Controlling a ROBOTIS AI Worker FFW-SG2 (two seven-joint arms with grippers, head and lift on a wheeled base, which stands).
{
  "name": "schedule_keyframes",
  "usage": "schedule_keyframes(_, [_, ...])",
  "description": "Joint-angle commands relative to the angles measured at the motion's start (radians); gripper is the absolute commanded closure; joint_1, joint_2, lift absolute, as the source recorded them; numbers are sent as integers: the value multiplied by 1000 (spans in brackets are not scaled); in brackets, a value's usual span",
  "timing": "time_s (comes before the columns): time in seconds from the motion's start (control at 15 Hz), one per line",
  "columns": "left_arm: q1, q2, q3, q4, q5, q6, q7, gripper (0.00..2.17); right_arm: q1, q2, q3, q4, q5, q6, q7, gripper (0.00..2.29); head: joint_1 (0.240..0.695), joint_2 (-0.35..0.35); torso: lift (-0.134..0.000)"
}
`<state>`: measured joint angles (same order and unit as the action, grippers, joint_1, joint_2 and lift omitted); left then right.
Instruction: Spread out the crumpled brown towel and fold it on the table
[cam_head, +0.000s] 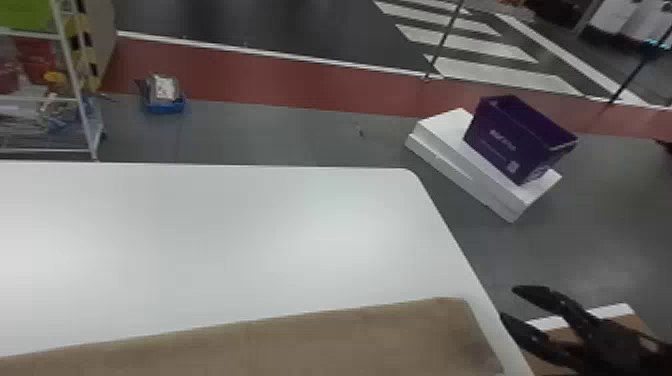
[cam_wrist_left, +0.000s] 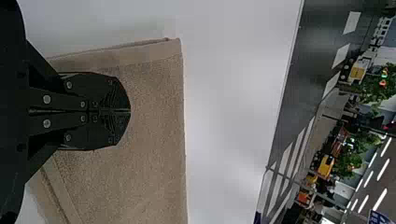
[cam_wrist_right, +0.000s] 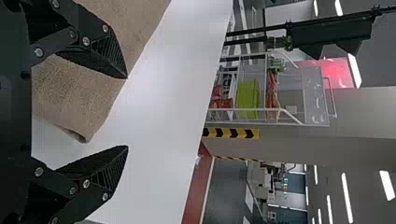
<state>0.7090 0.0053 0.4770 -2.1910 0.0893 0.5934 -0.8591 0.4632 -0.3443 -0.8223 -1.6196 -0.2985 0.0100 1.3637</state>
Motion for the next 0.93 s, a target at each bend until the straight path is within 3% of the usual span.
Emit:
schedule_keyframes(0.0, [-11, 5, 3, 20, -26, -23, 8, 2030, 0, -1, -3, 1, -7, -1, 3, 367, 695, -350, -124])
schedule_keyframes(0.67, [-72, 21, 103, 94, -37, -60, 9, 2030, 0, -1, -14, 3, -21, -8, 3, 306, 695, -260, -124])
schedule_keyframes(0.73, [-74, 21, 110, 97, -29, -66, 8, 2027, 0, -1, -14, 1, -22, 2, 3, 306, 695, -250, -124])
schedule_keyframes(0.87, [-62, 15, 160, 71, 55, -54, -28, 1926, 9, 7, -15, -23, -30, 57, 3, 302, 695, -229, -124])
